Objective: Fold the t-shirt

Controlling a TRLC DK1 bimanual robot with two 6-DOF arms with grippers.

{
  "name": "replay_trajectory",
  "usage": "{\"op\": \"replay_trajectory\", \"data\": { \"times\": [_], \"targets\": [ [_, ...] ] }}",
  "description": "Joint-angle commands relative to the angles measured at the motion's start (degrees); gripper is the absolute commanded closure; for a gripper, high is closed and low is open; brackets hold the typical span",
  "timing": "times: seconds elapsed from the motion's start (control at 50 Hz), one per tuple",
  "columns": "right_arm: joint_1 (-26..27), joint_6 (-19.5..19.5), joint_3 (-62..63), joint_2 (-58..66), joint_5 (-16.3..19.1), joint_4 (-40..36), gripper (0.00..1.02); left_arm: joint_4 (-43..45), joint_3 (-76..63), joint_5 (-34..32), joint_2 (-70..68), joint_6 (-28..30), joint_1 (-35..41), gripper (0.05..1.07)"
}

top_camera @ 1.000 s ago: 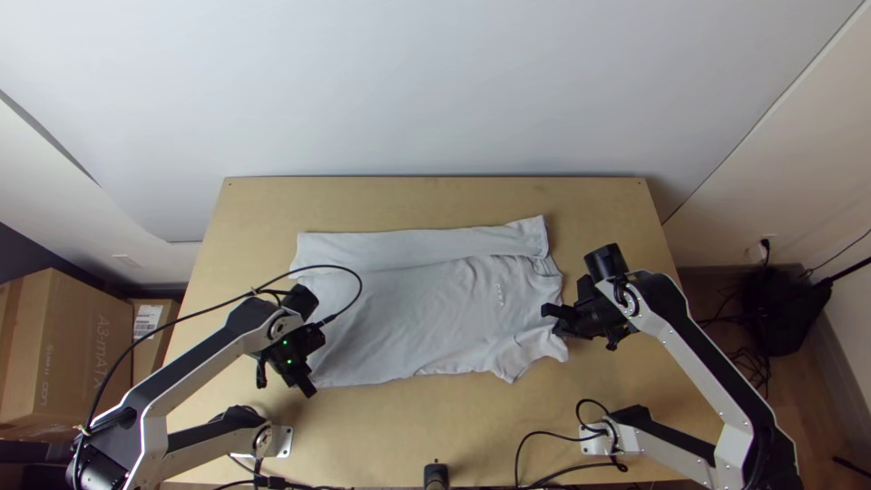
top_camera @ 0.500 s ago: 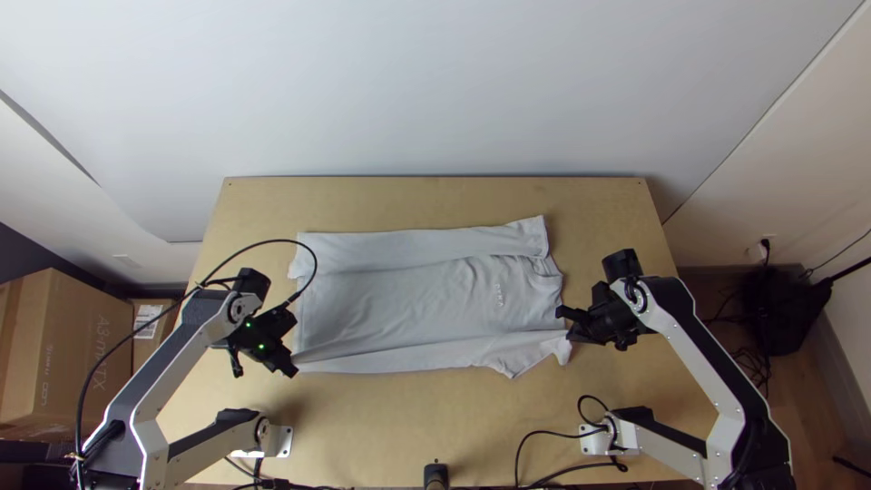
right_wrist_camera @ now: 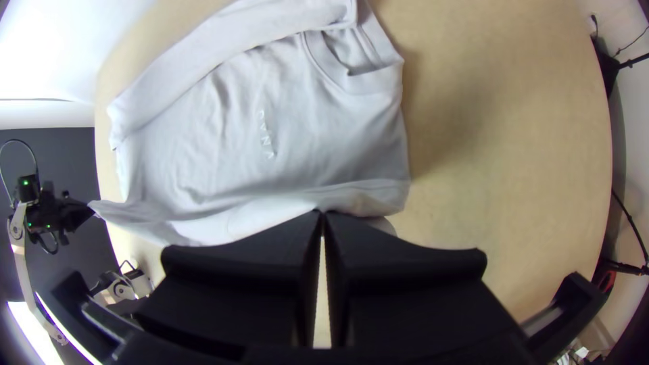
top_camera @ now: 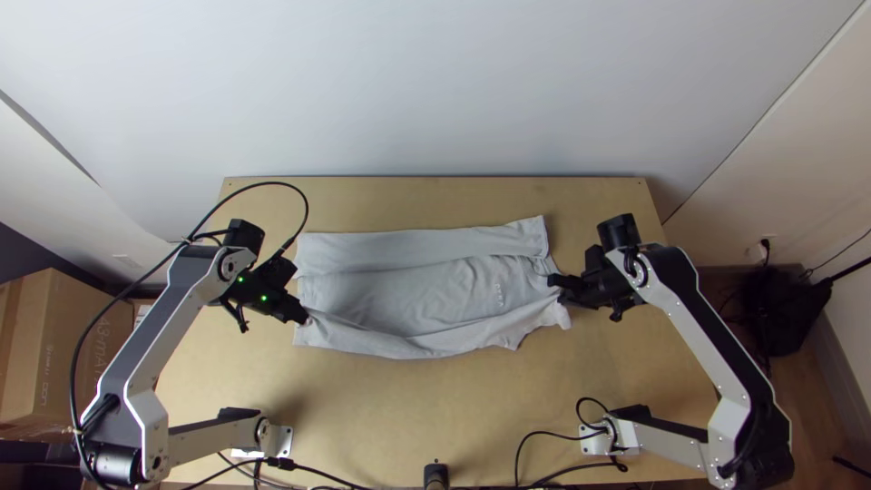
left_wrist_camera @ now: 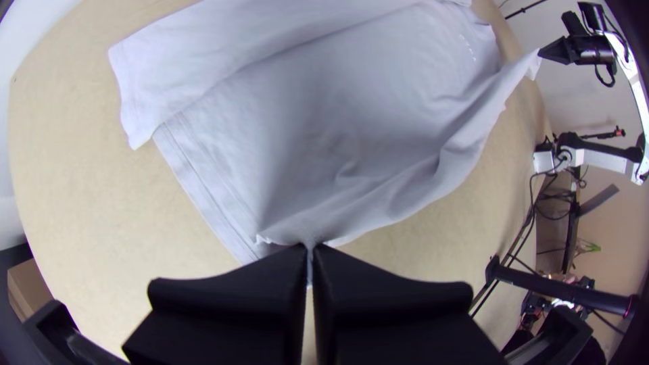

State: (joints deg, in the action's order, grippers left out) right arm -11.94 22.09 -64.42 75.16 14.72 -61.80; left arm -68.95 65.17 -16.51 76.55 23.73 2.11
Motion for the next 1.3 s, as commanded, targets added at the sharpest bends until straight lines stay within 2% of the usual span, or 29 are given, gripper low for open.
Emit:
{"op": "replay_trajectory", "data": {
  "times": [0.0,0.12,0.6,0.82,1.2,1.22,1.24,1.26,1.28],
  "targets": [
    [-0.1,0.59,-3.52,3.24,-1.71,1.51,1.0,0.83,3.12,-0.63,3.25,-1.67,-1.85,1.05],
    [0.26,0.06,-6.86,6.93,-3.56,3.79,1.0,2.33,5.76,-0.63,6.5,-1.75,-3.95,1.05],
    [1.05,-0.38,-22.41,20.56,-8.22,4.5,1.0,5.49,18.42,-0.63,18.72,-0.61,-9.76,1.05],
    [0.87,-0.55,-28.39,26.36,-8.74,5.46,1.0,11.47,21.93,-0.71,23.38,-1.31,-9.93,1.05],
    [0.17,-0.55,-37.09,36.47,-9.36,9.24,0.98,11.38,28.17,-0.71,33.05,-0.52,-9.84,1.04],
    [0.08,-0.47,-37.44,36.91,-9.62,9.51,0.92,11.29,28.26,-0.71,33.31,-0.52,-9.84,0.98],
    [0.08,-0.38,-37.97,37.43,-9.71,10.03,0.78,11.2,28.17,-0.71,33.49,-0.35,-9.84,0.83],
    [-0.01,-0.38,-38.23,37.7,-9.97,10.56,0.6,11.03,28.0,-0.71,33.66,0.0,-9.76,0.6],
    [-0.01,-0.38,-38.41,37.96,-10.06,11.09,0.42,11.12,28.0,-0.71,33.75,0.09,-9.76,0.33]
  ]
}}
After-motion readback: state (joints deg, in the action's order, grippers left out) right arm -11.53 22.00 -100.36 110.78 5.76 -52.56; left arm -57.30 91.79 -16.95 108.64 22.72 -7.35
